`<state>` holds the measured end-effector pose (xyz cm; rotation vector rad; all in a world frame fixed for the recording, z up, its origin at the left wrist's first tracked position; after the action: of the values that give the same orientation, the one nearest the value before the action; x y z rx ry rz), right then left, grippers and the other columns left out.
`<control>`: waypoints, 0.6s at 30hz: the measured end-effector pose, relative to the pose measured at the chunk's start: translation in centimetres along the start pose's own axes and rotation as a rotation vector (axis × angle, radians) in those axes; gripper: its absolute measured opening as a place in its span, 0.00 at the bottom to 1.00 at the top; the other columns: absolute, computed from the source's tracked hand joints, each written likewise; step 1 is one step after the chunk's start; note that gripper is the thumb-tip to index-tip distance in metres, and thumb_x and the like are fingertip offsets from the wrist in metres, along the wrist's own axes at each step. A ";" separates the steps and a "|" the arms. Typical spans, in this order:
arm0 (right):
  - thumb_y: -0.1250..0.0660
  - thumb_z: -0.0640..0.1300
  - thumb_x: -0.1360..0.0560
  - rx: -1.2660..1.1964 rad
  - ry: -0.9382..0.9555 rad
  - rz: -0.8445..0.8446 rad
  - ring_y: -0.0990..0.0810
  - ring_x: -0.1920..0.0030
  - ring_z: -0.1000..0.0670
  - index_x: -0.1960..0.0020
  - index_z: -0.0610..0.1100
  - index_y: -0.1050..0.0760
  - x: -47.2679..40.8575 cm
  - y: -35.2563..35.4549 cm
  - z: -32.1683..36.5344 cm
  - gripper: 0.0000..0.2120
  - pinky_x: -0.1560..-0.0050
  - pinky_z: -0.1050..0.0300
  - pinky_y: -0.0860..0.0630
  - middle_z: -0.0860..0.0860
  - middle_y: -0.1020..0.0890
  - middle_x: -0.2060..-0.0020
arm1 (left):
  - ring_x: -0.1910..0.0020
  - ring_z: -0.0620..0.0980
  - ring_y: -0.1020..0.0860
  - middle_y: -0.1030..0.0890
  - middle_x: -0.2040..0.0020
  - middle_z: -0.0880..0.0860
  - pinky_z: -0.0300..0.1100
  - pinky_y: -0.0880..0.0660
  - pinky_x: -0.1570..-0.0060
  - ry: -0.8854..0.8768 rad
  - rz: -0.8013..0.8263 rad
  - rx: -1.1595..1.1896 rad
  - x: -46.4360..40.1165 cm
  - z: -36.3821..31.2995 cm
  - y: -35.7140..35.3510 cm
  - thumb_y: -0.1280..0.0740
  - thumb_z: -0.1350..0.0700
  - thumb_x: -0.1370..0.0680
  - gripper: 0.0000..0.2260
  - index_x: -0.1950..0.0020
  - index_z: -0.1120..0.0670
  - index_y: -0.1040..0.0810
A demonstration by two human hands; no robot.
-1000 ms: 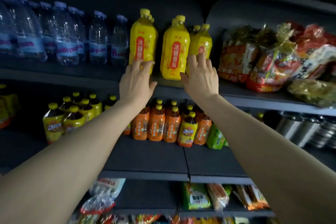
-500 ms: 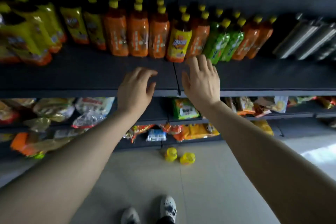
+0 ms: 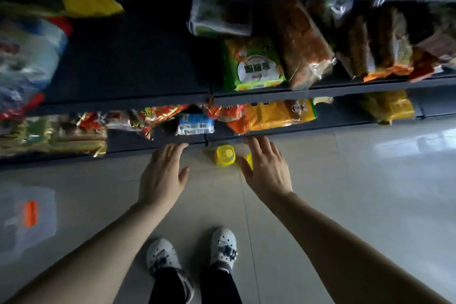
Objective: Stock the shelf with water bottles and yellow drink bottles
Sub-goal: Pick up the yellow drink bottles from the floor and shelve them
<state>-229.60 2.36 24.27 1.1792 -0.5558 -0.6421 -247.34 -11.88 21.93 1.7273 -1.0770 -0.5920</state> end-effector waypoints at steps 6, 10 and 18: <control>0.30 0.46 0.26 -0.049 -0.090 0.135 0.24 0.47 0.40 0.35 0.45 0.30 -0.7 -14.9 -6.1 0.21 0.54 0.46 0.23 0.44 0.25 0.42 | 0.39 0.58 0.26 0.24 0.38 0.56 0.51 0.23 0.46 0.021 0.108 -0.065 -2.8 5.7 -14.6 0.25 0.54 0.28 0.27 0.31 0.56 0.27; 0.28 0.48 0.26 -0.076 -0.164 0.160 0.25 0.46 0.38 0.35 0.44 0.31 -2.8 -23.1 -9.1 0.23 0.54 0.47 0.25 0.43 0.26 0.42 | 0.35 0.59 0.29 0.28 0.33 0.57 0.52 0.28 0.38 0.020 0.125 -0.132 -5.5 9.3 -22.1 0.25 0.53 0.28 0.30 0.28 0.56 0.30; 0.26 0.53 0.27 -0.191 -0.333 0.085 0.23 0.45 0.38 0.31 0.43 0.33 -5.6 -33.7 -12.0 0.31 0.55 0.50 0.28 0.43 0.26 0.39 | 0.29 0.65 0.36 0.38 0.26 0.62 0.59 0.36 0.30 0.008 0.076 -0.313 -8.3 14.5 -31.5 0.26 0.51 0.28 0.37 0.22 0.54 0.38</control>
<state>-230.66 5.93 -11.71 0.8693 -0.8019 -0.8064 -250.38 -7.59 -13.31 1.4107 -0.9819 -0.6670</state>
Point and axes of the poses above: each hand's wrist, its own x-axis away from the middle knuckle, its own y-axis out of the back of the hand, z = x × y, the point moved 4 cm from there along -x, towards the middle knuckle
